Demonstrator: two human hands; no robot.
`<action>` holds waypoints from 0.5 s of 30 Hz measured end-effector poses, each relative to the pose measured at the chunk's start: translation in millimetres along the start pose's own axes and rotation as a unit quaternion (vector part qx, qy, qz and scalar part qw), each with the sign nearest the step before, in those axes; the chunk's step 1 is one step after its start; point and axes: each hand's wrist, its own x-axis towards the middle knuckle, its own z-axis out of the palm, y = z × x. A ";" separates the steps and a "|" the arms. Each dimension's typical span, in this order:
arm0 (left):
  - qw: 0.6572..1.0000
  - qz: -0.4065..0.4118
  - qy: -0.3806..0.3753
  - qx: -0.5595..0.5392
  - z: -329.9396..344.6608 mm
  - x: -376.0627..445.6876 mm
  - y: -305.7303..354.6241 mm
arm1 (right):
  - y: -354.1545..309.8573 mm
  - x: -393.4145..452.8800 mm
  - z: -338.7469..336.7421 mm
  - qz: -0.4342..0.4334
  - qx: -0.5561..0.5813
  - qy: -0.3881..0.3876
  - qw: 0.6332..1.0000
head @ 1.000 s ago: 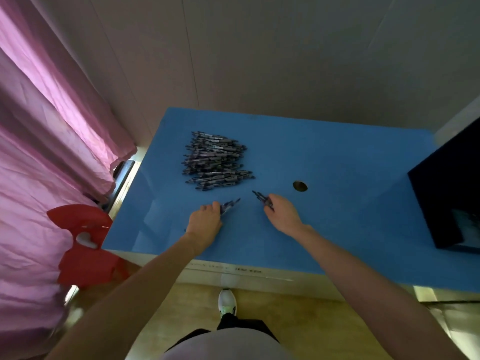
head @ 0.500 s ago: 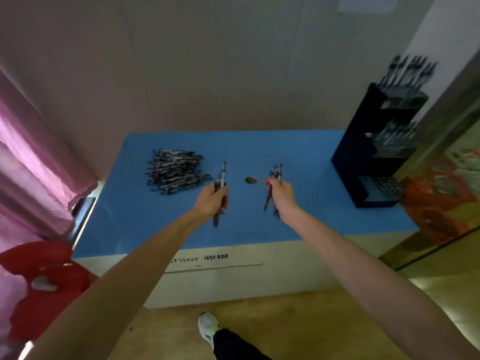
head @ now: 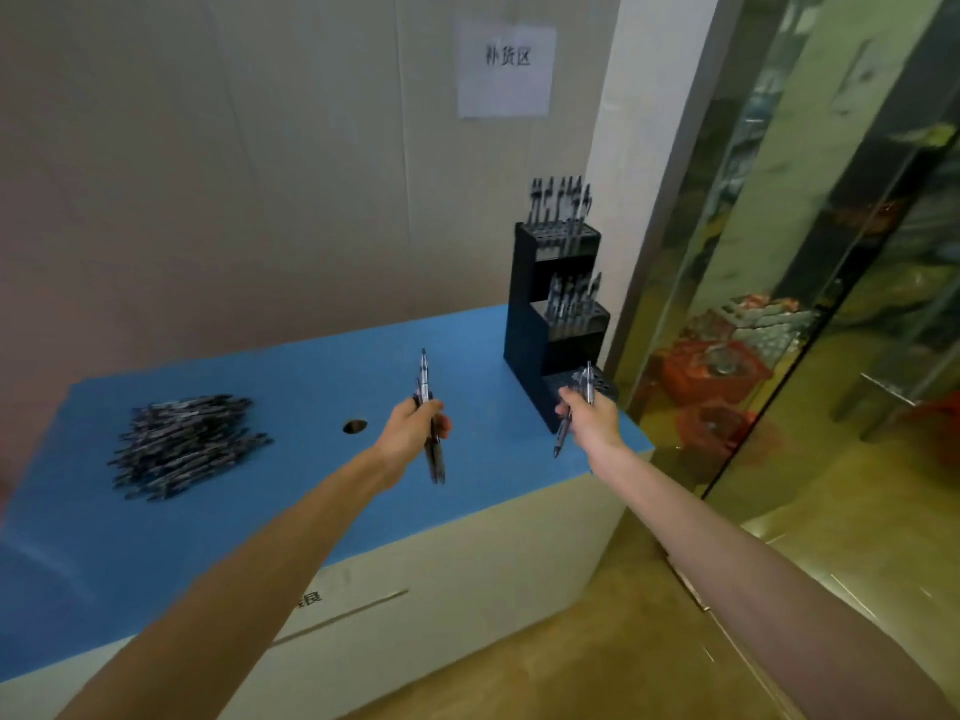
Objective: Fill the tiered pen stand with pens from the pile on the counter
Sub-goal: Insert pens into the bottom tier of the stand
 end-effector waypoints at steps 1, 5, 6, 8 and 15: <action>1.000 0.000 0.001 0.002 11.8 4.2 3.5 | -1.2 7.7 -14.5 0.003 0.001 0.003 1.000; 1.000 -0.009 0.007 -0.009 62.8 19.6 21.8 | -1.7 40.5 -69.2 0.008 -0.016 0.001 1.000; 1.000 -0.011 0.010 -0.016 76.2 23.8 26.2 | -2.0 48.9 -82.1 0.011 -0.023 -0.007 1.000; 1.000 -0.006 0.018 -0.020 102.2 33.9 35.8 | -4.1 66.1 -106.5 0.012 -0.033 -0.028 0.999; 0.997 -0.012 0.066 -0.026 170.6 74.3 55.5 | -15.1 124.3 -166.0 -0.059 -0.054 -0.054 0.995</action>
